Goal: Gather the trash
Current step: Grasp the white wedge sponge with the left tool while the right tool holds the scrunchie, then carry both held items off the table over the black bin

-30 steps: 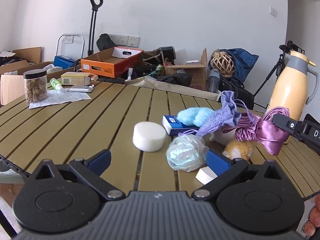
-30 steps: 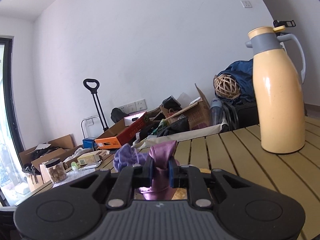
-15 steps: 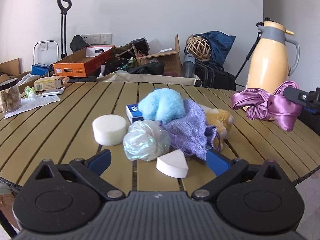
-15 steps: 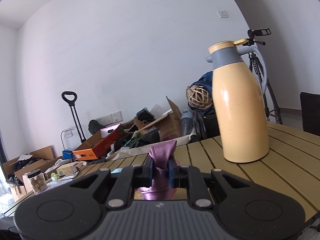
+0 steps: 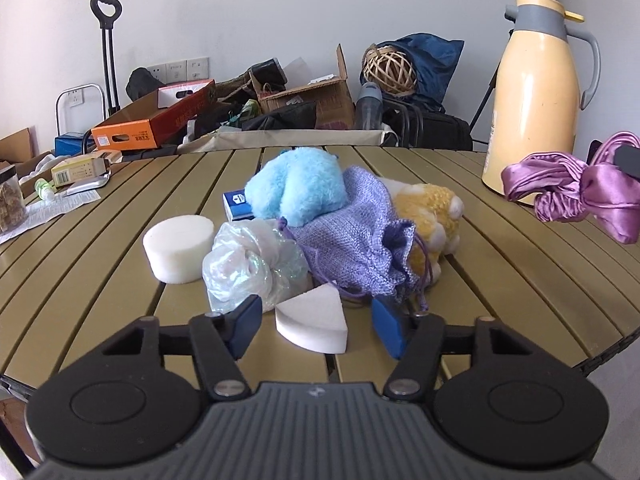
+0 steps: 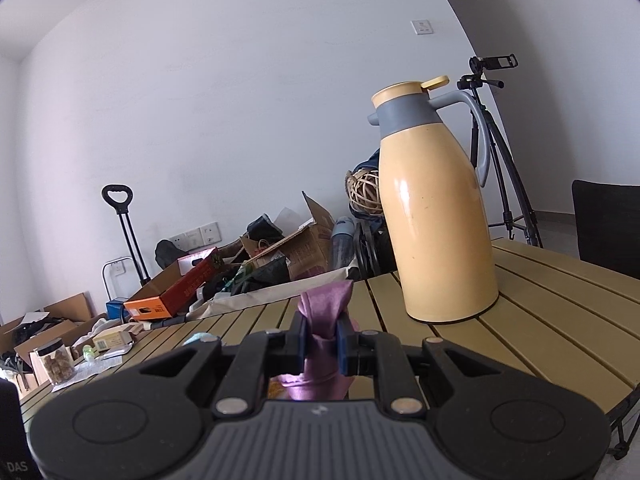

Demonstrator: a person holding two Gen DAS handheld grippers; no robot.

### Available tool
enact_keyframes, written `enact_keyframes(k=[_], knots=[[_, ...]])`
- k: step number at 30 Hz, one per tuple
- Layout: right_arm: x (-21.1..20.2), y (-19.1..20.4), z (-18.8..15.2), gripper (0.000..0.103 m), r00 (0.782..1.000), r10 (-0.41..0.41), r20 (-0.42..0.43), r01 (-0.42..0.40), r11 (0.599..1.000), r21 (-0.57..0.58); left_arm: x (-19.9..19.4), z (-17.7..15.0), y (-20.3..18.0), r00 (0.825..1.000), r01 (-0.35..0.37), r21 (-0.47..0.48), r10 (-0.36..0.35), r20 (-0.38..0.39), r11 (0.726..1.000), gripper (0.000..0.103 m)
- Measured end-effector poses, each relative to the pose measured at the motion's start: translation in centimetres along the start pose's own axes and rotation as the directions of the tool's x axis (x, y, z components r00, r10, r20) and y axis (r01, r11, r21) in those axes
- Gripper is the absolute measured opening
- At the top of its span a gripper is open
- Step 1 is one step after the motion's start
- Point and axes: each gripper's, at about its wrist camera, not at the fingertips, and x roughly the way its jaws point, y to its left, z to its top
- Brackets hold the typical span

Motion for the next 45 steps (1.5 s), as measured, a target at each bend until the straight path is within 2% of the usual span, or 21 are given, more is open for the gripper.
enact_keyframes(k=[5, 9, 24, 30, 38, 45], knots=[[-0.1, -0.1, -0.2, 0.014, 1.0, 0.003, -0.002, -0.003, 1.0, 0.0, 0.5, 0.1, 0.2, 1.0, 0.0, -0.017, 0.0, -0.014, 1.0, 0.037], [-0.3, 0.0, -0.3, 0.014, 1.0, 0.01, -0.006, -0.01, 1.0, -0.004, 0.4, 0.2, 0.6, 1.0, 0.014, -0.025, -0.014, -0.013, 1.0, 0.032], [-0.3, 0.8, -0.5, 0.014, 0.999, 0.034, -0.011, -0.034, 0.999, -0.02, -1.9, 0.2, 1.3, 1.0, 0.014, -0.003, -0.014, 0.019, 1.0, 0.03], [-0.9, 1.3, -0.7, 0.014, 0.999, 0.049, -0.009, -0.049, 0.998, -0.032, -3.5, 0.1, 2.4, 0.999, 0.011, -0.023, -0.01, 0.043, 1.0, 0.03], [-3.0, 2.9, -0.8, 0.014, 0.995, 0.096, 0.006, -0.096, 0.993, -0.063, -6.8, 0.0, 3.4, 0.996, 0.014, -0.038, -0.01, 0.092, 0.999, 0.03], [-5.2, 5.2, -1.2, 0.014, 0.988, 0.156, -0.003, -0.156, 0.984, -0.087, -9.7, -0.6, 3.7, 0.994, 0.022, -0.043, -0.018, 0.104, 0.999, 0.03]])
